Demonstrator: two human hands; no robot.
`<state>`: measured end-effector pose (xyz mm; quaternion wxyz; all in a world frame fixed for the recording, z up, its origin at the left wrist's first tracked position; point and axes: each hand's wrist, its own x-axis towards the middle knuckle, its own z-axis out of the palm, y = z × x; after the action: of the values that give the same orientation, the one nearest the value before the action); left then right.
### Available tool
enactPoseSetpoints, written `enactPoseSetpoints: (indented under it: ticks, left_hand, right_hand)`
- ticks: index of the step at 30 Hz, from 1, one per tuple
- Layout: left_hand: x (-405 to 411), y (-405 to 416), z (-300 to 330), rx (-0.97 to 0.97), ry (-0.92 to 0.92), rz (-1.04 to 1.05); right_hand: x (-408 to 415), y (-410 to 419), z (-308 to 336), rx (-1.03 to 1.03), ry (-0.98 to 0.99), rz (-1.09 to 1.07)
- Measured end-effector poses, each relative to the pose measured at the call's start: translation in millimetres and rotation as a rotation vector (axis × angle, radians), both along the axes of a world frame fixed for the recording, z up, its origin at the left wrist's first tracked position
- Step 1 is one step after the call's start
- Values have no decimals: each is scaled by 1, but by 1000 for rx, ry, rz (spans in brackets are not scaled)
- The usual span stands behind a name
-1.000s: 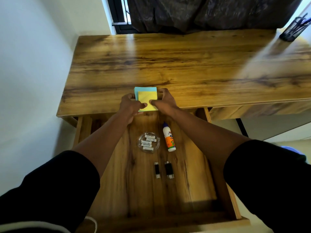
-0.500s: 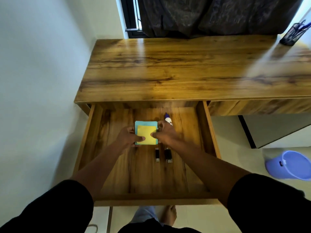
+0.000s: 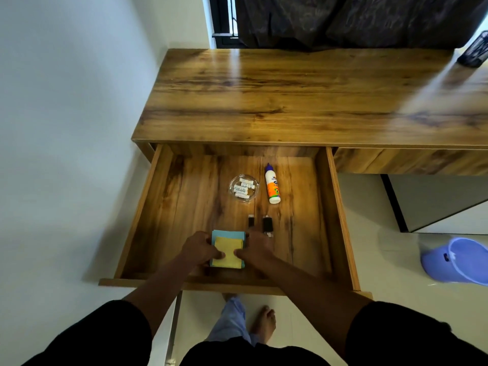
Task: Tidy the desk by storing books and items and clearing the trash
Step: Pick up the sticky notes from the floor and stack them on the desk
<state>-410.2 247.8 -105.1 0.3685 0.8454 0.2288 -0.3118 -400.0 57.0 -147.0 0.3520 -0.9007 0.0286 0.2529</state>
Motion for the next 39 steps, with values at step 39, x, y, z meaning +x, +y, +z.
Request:
enactPoseSetpoints:
  ticks: [39]
  left_hand:
    - [9, -13, 43, 141, 172, -1209]
  right_hand:
    - [7, -24, 68, -169, 129, 1005]
